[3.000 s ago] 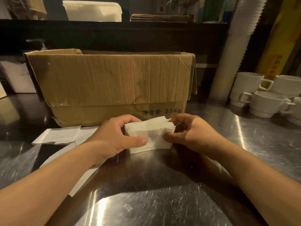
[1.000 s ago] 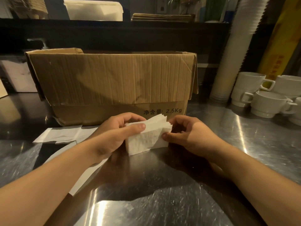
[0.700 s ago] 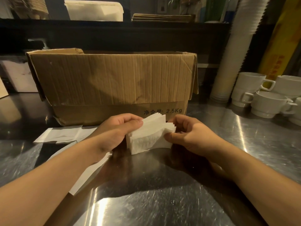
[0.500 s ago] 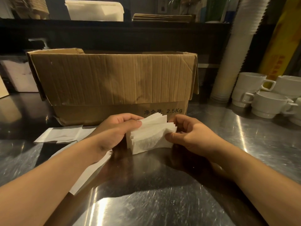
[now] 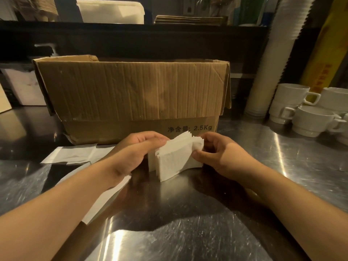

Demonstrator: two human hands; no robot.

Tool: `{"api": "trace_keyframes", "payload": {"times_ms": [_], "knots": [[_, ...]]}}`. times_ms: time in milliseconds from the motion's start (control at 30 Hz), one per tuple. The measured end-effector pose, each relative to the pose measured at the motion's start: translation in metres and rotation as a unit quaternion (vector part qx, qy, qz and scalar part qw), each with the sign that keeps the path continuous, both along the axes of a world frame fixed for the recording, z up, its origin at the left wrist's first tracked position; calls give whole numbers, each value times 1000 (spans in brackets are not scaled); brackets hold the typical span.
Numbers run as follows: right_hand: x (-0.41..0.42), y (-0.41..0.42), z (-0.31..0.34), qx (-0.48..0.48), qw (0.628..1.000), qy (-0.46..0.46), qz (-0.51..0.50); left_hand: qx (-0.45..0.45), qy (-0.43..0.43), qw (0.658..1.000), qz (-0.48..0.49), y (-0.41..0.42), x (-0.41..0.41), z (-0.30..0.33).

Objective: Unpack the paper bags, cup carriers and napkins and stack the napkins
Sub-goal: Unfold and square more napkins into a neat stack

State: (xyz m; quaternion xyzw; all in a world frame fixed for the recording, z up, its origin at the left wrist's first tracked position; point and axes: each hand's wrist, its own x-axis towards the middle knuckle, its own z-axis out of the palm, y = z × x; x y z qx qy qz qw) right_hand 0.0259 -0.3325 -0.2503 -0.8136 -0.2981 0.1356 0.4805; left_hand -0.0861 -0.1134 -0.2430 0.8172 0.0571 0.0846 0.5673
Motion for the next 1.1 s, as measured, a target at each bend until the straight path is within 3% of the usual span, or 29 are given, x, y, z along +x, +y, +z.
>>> {"api": "trace_keyframes", "payload": {"times_ms": [167, 833, 1000, 1100], "knots": [[0, 1, 0, 7, 1000, -5, -18, 21, -6, 997, -75, 4, -3, -8], [-5, 5, -1, 49, 998, -32, -4, 110, -10, 993, -52, 3, 1, -9], [-9, 3, 1, 44, 996, 5, 73, 121, -11, 990, -76, 2, 0, -8], [-12, 1, 4, 30, 997, -10, 67, 105, 2, 993, -61, 5, 1, -9]]}}
